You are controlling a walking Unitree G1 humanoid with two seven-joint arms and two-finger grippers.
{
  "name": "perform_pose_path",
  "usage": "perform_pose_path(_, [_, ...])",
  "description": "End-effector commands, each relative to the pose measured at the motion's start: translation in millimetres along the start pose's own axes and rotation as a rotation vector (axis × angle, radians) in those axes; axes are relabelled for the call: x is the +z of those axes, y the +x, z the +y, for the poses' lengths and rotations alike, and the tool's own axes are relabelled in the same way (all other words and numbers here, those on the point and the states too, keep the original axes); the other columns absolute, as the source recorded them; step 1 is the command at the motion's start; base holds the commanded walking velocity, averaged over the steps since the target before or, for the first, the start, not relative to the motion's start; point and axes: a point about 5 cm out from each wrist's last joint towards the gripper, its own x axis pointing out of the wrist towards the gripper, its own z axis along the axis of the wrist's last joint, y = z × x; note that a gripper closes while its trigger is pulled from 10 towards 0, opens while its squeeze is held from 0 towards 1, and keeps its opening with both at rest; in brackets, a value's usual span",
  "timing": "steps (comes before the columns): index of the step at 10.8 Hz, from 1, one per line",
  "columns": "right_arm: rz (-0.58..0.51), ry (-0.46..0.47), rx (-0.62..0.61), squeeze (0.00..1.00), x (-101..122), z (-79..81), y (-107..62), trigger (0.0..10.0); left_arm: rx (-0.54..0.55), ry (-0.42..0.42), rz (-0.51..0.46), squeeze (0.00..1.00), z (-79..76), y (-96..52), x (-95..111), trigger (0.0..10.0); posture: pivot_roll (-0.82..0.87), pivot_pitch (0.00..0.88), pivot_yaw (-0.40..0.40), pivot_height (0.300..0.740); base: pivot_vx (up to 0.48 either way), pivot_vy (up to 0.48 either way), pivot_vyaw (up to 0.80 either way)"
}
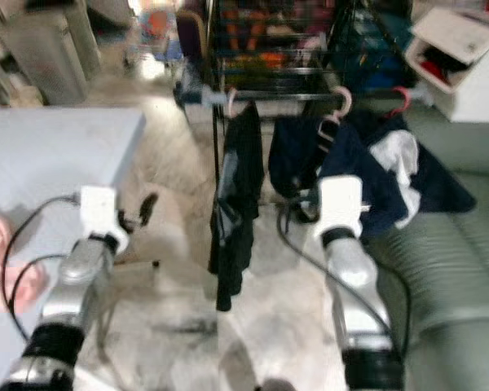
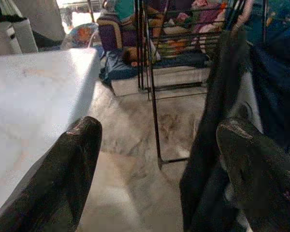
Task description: Hang hanger
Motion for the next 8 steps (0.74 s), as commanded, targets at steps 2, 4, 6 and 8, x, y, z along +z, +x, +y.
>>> perform_pose_path(2, [-0.029, 0.006, 0.017, 0.0, 5.3, 8.3, 3.2, 10.0, 0.032, 0.006, -0.01, 0.0, 11.7, -1.0, 4.4, 10.0, -0.07, 0.0, 0.006, 0.74, 0.39, 0.277, 0.0])
perform_pose_path(4, [-0.029, 0.002, 0.016, 0.0, 4.4, 8.5, 3.0, 10.0, 0.029, 0.004, -0.008, 0.0, 10.4, -0.6, 4.6, 10.0, -0.07, 0.0, 0.008, 0.74, 0.381, 0.292, 0.0])
perform_pose_path(6, [-0.029, -0.002, 0.017, 0.0, 4.1, 9.2, 2.9, 10.0, 0.021, 0.019, -0.016, 0.0, 8.8, -0.6, 5.8, 10.0, -0.07, 0.0, 0.008, 0.74, 0.386, 0.285, 0.0])
perform_pose_path(8, [-0.031, -0.006, 0.016, 0.0, 3.8, 9.7, 3.7, 10.0, 0.018, 0.014, -0.018, 0.0, 7.2, -0.4, 6.5, 10.0, -0.07, 0.0, 0.008, 0.74, 0.413, 0.137, 0.0])
